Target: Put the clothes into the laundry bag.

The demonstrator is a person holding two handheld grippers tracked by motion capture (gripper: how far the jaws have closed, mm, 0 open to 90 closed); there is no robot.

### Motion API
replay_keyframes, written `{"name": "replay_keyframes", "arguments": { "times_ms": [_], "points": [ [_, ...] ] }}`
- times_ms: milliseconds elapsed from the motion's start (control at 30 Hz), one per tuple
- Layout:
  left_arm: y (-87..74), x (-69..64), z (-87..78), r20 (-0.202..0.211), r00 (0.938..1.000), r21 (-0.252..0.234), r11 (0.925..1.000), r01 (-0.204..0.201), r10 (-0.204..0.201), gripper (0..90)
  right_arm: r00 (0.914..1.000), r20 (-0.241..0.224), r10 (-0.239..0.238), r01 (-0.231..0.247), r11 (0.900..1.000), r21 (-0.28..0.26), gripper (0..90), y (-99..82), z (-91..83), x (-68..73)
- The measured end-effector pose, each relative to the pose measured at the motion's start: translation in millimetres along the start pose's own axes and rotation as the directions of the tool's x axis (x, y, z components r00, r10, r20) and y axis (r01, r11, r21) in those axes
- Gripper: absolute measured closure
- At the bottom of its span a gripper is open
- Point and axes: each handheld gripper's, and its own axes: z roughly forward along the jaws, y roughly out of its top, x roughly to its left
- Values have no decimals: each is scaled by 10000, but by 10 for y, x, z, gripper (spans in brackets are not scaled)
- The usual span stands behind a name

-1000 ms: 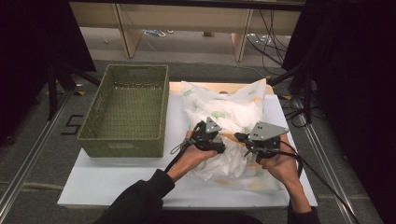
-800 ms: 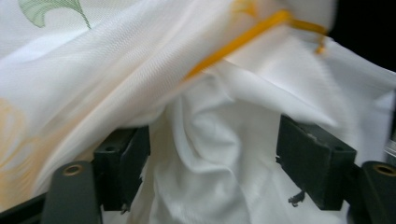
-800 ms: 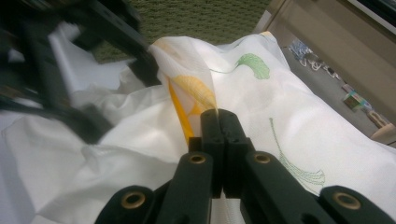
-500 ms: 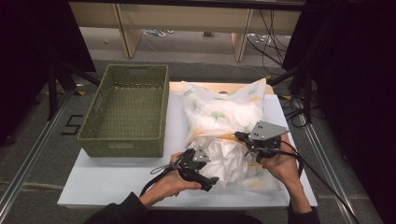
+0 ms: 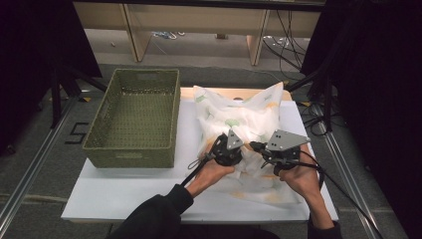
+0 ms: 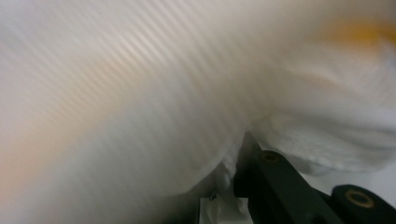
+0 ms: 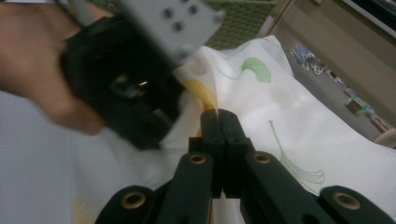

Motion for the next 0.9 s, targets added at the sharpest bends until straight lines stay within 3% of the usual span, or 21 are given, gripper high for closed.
{"name": "replay_keyframes", "arguments": {
  "times_ms": [67,133,200,233,333,467,567,633,700,767,867,900],
  "points": [
    [54,64,60,-497,9982,-467,9984,307,-331,838,10000,-66,13,-14,10000,-64,900,17,-14,9],
    [-9,98,160,-1054,9944,-175,9998,-66,47,831,9999,-116,29,-28,10000,19,900,0,10,8],
    [-129,106,250,-1113,9934,504,9985,-231,286,809,9998,-175,100,-97,9998,182,900,-37,56,7],
    [-180,105,270,-1094,9938,595,9981,-155,220,788,9997,-228,101,-94,9995,290,900,-59,90,9],
    [-232,95,190,-555,9982,606,9978,252,-219,666,9994,-334,8,11,9985,552,900,-98,175,32],
    [-270,54,-68,155,9998,1058,9943,-97,81,435,9992,-391,30,-6,9980,625,900,-100,205,45],
    [-338,33,-307,636,9976,1268,9918,179,-261,314,9990,-449,23,5,9981,622,900,-101,219,47],
    [-385,15,-448,818,9966,1634,9866,-22,-114,255,9992,-404,63,-37,9978,656,900,-100,230,47],
    [-440,-25,-589,789,9966,1791,9831,-380,242,227,9991,-425,85,-57,9979,650,900,-101,232,46],
    [-495,-68,-674,923,9955,1997,9790,-412,230,213,9988,-431,224,-193,9974,700,900,-102,226,46],
    [-594,-140,-637,1160,9925,2556,9645,-668,381,215,9991,-409,142,-116,9978,646,900,-99,235,41],
    [-623,-162,-591,1262,9917,2579,9644,-582,261,235,9991,-407,129,-103,9979,643,900,-97,234,43]
  ]
}}
